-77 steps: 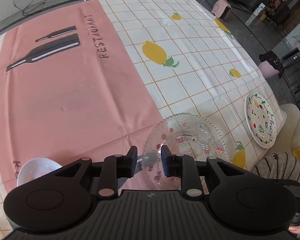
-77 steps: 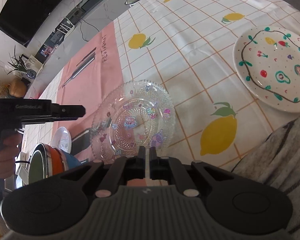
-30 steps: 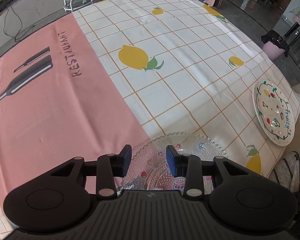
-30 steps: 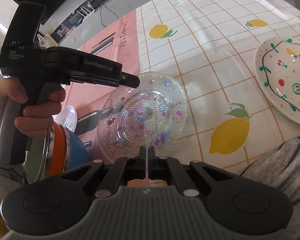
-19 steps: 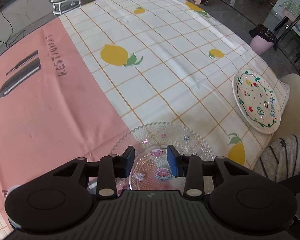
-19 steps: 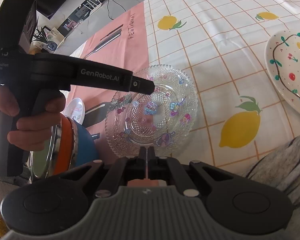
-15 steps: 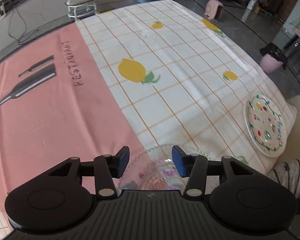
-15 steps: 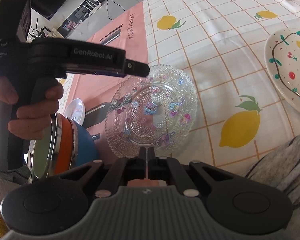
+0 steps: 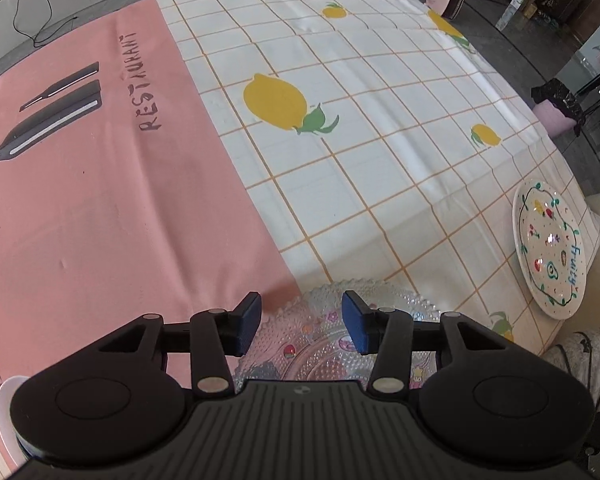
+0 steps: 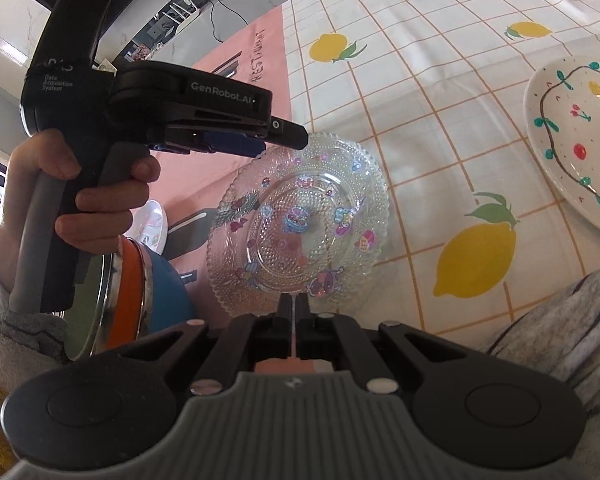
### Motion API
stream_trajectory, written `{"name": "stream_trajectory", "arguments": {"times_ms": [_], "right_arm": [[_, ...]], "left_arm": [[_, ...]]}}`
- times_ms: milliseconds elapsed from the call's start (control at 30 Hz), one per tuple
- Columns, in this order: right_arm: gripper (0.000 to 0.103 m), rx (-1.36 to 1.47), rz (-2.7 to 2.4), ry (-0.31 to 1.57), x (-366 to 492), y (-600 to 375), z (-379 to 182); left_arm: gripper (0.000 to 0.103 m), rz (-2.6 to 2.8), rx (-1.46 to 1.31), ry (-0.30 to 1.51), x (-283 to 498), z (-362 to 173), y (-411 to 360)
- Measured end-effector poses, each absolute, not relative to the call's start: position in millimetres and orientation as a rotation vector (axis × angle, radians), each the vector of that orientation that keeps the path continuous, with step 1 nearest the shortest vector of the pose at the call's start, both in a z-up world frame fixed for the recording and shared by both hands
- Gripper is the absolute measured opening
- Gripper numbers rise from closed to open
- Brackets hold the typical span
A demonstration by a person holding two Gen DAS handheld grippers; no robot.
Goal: Organize plates and bowls
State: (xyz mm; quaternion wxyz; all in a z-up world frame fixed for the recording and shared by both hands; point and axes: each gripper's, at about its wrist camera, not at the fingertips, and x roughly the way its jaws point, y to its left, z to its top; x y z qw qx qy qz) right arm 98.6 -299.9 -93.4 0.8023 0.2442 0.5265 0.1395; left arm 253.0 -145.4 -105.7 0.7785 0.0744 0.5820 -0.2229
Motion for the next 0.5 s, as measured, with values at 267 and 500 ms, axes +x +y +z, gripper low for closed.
{"name": "stream_trajectory", "arguments": {"times_ms": [267, 500], "right_arm": [[0.000, 0.507, 0.302, 1.140, 100.1, -298.0, -94.1], [0.004, 0.517, 0.314, 1.134, 99.0, -300.6, -92.2]], "left_arm": [[0.053, -0.525, 0.264, 1.257, 241.8, -104.0, -158.9], [0.059, -0.509, 0.209, 1.169, 228.4, -84.5, -153.9]]}}
